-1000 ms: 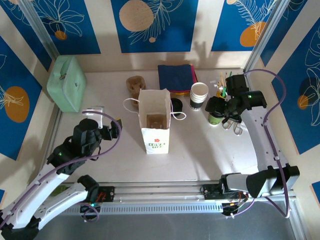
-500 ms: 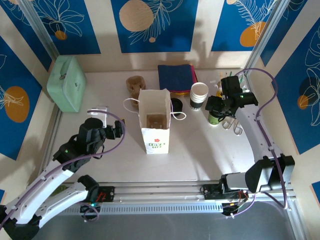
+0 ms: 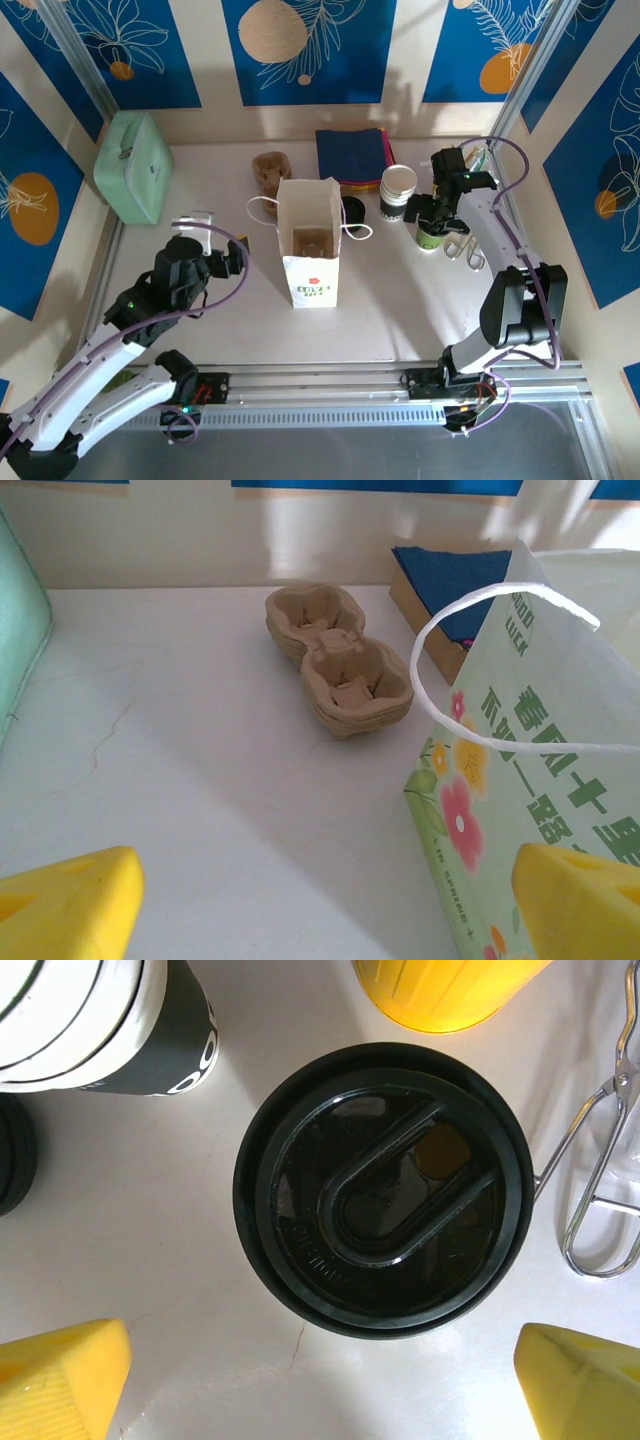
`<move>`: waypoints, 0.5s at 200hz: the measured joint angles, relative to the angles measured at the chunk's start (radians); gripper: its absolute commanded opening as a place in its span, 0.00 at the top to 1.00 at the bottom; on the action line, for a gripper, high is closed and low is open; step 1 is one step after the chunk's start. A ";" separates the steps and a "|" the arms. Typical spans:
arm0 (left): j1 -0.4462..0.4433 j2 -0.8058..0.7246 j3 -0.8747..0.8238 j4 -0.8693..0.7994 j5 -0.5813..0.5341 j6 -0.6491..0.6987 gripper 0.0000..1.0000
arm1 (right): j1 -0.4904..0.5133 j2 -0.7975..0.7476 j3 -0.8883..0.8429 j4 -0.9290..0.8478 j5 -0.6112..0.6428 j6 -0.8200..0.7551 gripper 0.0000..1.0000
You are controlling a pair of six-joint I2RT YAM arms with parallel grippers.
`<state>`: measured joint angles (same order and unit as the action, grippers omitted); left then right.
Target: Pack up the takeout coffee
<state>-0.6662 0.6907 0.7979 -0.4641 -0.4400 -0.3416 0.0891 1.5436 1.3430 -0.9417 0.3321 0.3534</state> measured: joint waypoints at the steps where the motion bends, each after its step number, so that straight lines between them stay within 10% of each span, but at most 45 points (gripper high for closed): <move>1: 0.000 0.000 0.000 0.000 0.000 0.000 0.05 | -0.001 0.000 0.000 -0.001 0.000 0.000 0.01; 100: 0.000 0.005 -0.001 0.002 -0.008 0.011 0.05 | -0.065 0.083 0.098 -0.035 -0.072 -0.061 0.01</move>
<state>-0.6662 0.6956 0.7971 -0.4625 -0.4477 -0.3309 0.0238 1.6264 1.4406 -0.9768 0.2600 0.2928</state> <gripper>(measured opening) 0.952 0.992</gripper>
